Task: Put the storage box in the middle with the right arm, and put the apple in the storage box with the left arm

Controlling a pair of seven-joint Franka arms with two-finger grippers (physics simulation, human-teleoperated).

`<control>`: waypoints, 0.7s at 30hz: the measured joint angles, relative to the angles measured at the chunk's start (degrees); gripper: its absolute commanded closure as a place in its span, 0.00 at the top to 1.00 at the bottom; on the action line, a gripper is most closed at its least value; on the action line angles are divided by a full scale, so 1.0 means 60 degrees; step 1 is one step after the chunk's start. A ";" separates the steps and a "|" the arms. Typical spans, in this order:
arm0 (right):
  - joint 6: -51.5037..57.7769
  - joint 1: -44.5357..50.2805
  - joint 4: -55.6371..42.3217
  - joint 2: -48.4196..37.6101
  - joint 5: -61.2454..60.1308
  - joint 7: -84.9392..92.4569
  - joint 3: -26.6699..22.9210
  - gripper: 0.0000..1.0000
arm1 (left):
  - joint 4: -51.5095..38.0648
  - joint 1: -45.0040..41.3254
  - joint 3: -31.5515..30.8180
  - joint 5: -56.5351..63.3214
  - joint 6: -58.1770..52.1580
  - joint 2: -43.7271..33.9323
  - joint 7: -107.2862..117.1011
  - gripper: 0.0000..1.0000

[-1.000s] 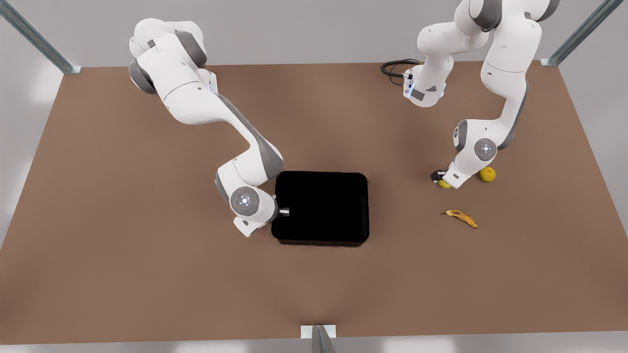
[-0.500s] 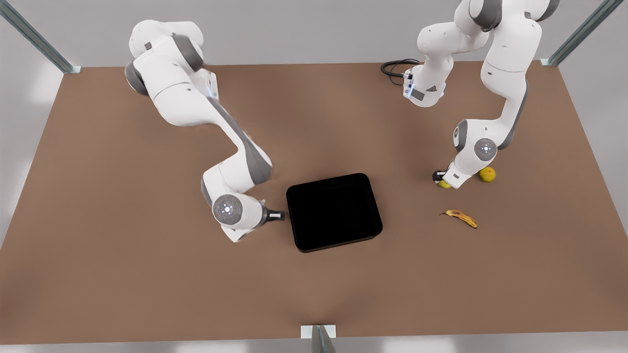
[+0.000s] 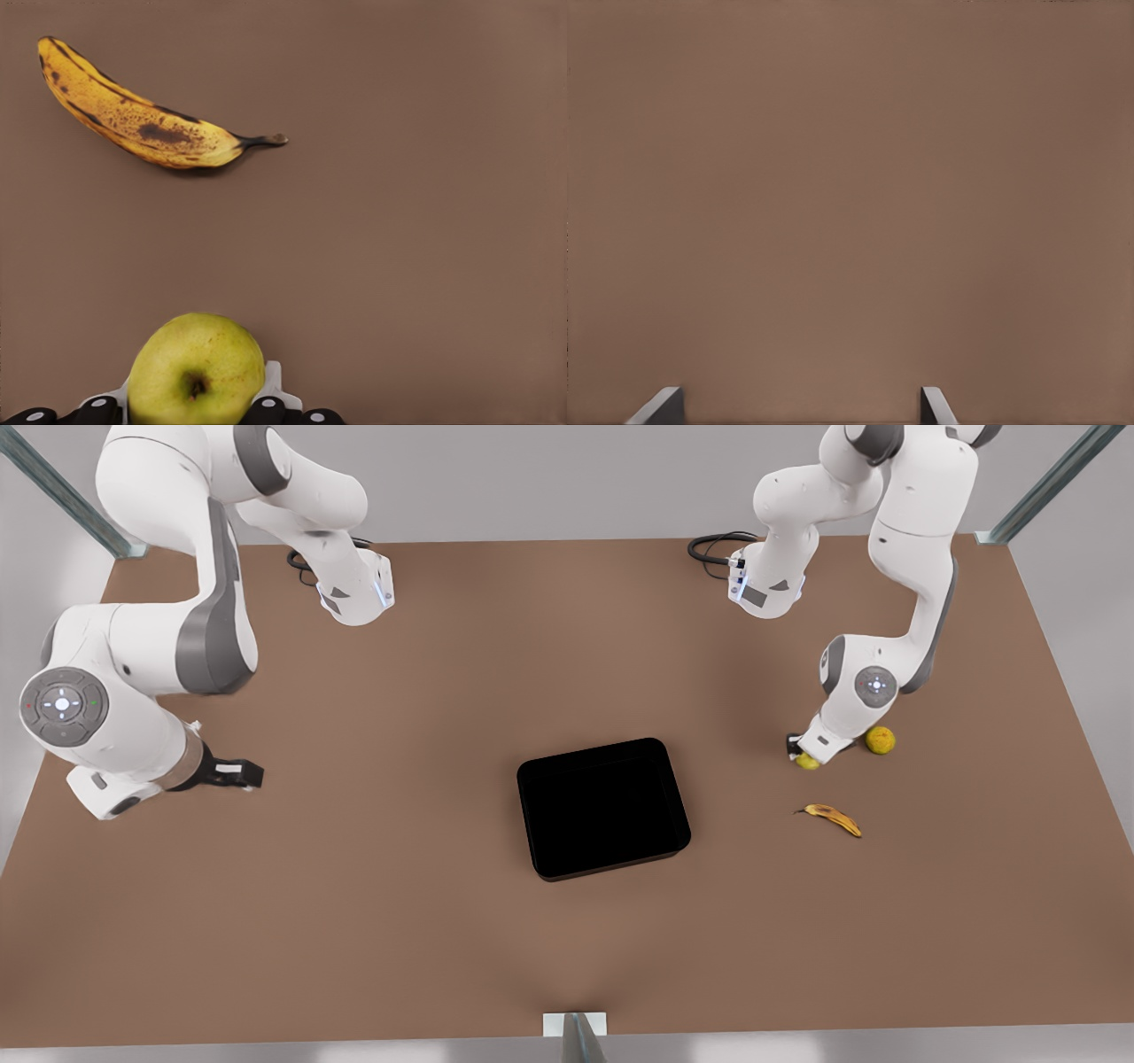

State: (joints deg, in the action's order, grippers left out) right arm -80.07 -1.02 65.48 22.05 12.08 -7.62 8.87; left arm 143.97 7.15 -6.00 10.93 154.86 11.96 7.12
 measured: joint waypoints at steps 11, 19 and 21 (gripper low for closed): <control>-0.0220 -0.0387 0.0117 -0.0218 -0.1134 0.1139 -0.0366 1.00 | -0.1022 -0.0190 -0.1588 0.0003 -0.0867 -0.0331 0.2272 0.44; -0.0194 -0.0371 0.0103 -0.0222 -0.1139 0.1110 -0.0351 1.00 | -0.1733 -0.1190 -0.2399 -0.0490 -0.0904 -0.0174 0.4981 0.44; -0.0161 -0.0372 0.0103 -0.0232 -0.1135 0.1096 -0.0351 1.00 | -0.1915 -0.1543 -0.2579 -0.0664 -0.0887 -0.0080 0.5789 0.44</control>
State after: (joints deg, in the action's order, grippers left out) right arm -81.04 -3.25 66.09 20.66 5.27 -1.05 6.77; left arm 132.48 -2.11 -21.47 6.94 149.54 11.48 41.85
